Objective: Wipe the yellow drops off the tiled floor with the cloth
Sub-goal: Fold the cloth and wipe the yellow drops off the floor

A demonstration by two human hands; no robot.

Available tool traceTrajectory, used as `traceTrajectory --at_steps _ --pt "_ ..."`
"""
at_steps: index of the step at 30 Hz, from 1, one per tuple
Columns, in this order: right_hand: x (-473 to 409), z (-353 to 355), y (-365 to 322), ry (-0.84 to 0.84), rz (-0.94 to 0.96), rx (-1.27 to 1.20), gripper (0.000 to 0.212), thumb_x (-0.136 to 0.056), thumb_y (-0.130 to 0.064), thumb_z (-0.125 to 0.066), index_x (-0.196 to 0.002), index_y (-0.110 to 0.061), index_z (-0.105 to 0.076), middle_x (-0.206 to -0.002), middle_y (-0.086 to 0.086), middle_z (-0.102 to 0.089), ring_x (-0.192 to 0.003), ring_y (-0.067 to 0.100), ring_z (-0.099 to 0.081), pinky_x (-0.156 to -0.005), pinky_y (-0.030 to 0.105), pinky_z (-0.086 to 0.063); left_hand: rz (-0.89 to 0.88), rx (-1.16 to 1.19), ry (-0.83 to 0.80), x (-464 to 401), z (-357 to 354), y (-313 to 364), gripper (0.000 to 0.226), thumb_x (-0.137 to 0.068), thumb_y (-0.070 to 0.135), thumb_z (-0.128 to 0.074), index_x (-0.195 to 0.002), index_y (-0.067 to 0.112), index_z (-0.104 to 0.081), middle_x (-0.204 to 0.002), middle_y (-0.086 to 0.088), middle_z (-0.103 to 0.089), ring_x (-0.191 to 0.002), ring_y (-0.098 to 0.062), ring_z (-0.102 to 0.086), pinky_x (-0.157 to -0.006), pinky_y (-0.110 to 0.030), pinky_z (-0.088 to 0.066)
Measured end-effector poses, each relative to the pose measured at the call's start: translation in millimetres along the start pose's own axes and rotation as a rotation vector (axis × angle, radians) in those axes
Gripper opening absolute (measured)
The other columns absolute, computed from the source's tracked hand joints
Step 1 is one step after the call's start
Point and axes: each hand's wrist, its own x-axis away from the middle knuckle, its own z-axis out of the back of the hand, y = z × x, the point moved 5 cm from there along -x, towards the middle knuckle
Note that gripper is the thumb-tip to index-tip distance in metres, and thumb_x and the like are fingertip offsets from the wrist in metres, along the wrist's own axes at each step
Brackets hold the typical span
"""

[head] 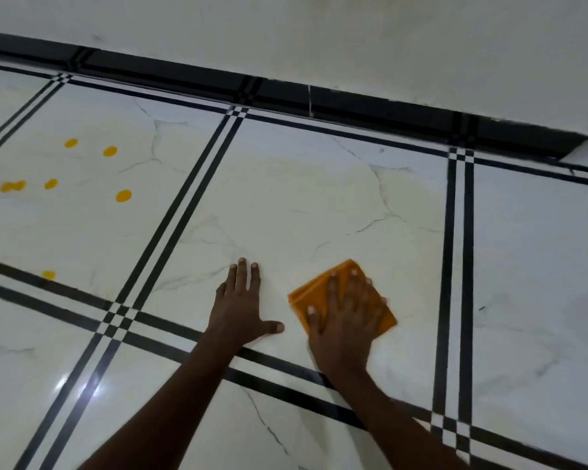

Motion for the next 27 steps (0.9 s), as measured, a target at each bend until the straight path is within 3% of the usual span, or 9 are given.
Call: traceTrajectory --at_steps 3,6,10,13,17,20,22,24,27 --pt "-73.7 -11.5 -23.8 -0.032 0.138 0.025 0.075 -0.099 -0.061 -0.034 -0.163 -0.022 -0.025 -0.170 0.015 -0.017 -0.156 0.041 -0.016 -0.124 0.065 -0.005 -0.040 -0.012 0.031 1.2 -0.9 -9.1 0.129 -0.073 0.079 -0.058 -0.156 0.016 0.017 -0.163 -0.012 0.022 -0.152 -0.029 0.012 -0.122 -0.046 -0.009" --pt "-116.7 -6.5 25.3 0.008 0.036 0.070 0.075 -0.099 -0.063 -0.030 -0.162 -0.022 -0.027 -0.169 0.015 -0.023 -0.154 0.042 -0.021 -0.122 0.066 -0.011 -0.035 -0.005 0.053 5.4 -7.8 -27.6 0.120 -0.074 0.084 -0.047 -0.155 0.025 0.021 -0.162 -0.007 0.027 -0.152 -0.028 0.017 -0.121 -0.051 -0.006" --pt "-19.4 16.7 44.4 0.076 -0.199 0.005 0.078 -0.101 -0.061 -0.029 -0.164 -0.020 -0.014 -0.171 0.018 -0.012 -0.156 0.044 -0.014 -0.122 0.068 -0.010 0.003 -0.024 0.131 13.8 -14.1 -45.8 0.114 -0.068 0.092 -0.017 -0.155 0.027 0.020 -0.162 -0.007 0.026 -0.152 -0.028 0.015 -0.122 -0.051 -0.008" --pt "26.6 1.6 -18.6 -0.012 -0.066 0.001 0.080 -0.099 -0.064 -0.028 -0.165 -0.021 -0.010 -0.172 0.017 -0.005 -0.157 0.043 -0.006 -0.123 0.067 -0.003 0.006 -0.016 0.157 15.2 -19.6 -47.1 0.112 -0.070 0.091 -0.012 -0.155 0.025 0.020 -0.162 -0.008 0.025 -0.152 -0.028 0.016 -0.122 -0.049 -0.006" --pt "-70.8 -20.3 -56.2 -0.054 0.144 0.017 0.075 -0.098 -0.063 -0.032 -0.162 -0.022 -0.028 -0.170 0.016 -0.019 -0.155 0.043 -0.016 -0.123 0.066 -0.006 0.011 -0.017 0.198 21.8 -29.5 -69.9 0.108 -0.074 0.090 -0.013 -0.156 0.026 0.015 -0.165 -0.008 0.018 -0.153 -0.027 0.011 -0.121 -0.049 -0.009" --pt "-97.8 -13.2 -2.3 0.038 -0.007 0.058 0.075 -0.098 -0.061 -0.034 -0.159 -0.019 -0.035 -0.168 0.016 -0.026 -0.154 0.042 -0.021 -0.122 0.066 -0.012 0.072 0.016 0.217 34.0 -32.9 -101.3 0.107 -0.076 0.088 -0.017 -0.157 0.025 0.010 -0.165 -0.011 0.011 -0.153 -0.028 0.007 -0.120 -0.051 -0.013" --pt "-52.2 -1.4 16.3 0.095 -0.153 0.005 0.076 -0.099 -0.059 -0.033 -0.163 -0.018 -0.023 -0.170 0.016 -0.018 -0.155 0.043 -0.017 -0.121 0.068 -0.012 0.120 0.039 0.205 44.1 -31.5 -117.6 0.111 -0.074 0.090 -0.017 -0.158 0.022 0.009 -0.165 -0.013 0.010 -0.153 -0.030 0.005 -0.120 -0.052 -0.013" --pt "17.7 6.7 -17.2 0.105 -0.210 -0.055 0.079 -0.100 -0.056 -0.038 -0.164 -0.016 -0.016 -0.171 0.017 -0.011 -0.156 0.044 -0.012 -0.121 0.070 -0.009 0.162 0.061 0.177 51.2 -29.9 -124.5 0.116 -0.071 0.091 -0.016 -0.157 0.018 0.009 -0.165 -0.013 0.011 -0.153 -0.030 0.006 -0.120 -0.052 -0.012" --pt "54.3 -18.9 -125.4 -0.042 0.139 -0.107 0.079 -0.099 -0.058 -0.036 -0.164 -0.019 -0.014 -0.172 0.015 -0.004 -0.158 0.043 -0.003 -0.121 0.069 -0.005 0.189 0.111 0.145 53.5 -29.4 -128.7 0.119 -0.071 0.088 -0.021 -0.156 0.011 0.012 -0.165 -0.013 0.011 -0.153 -0.029 0.006 -0.121 -0.049 -0.009"
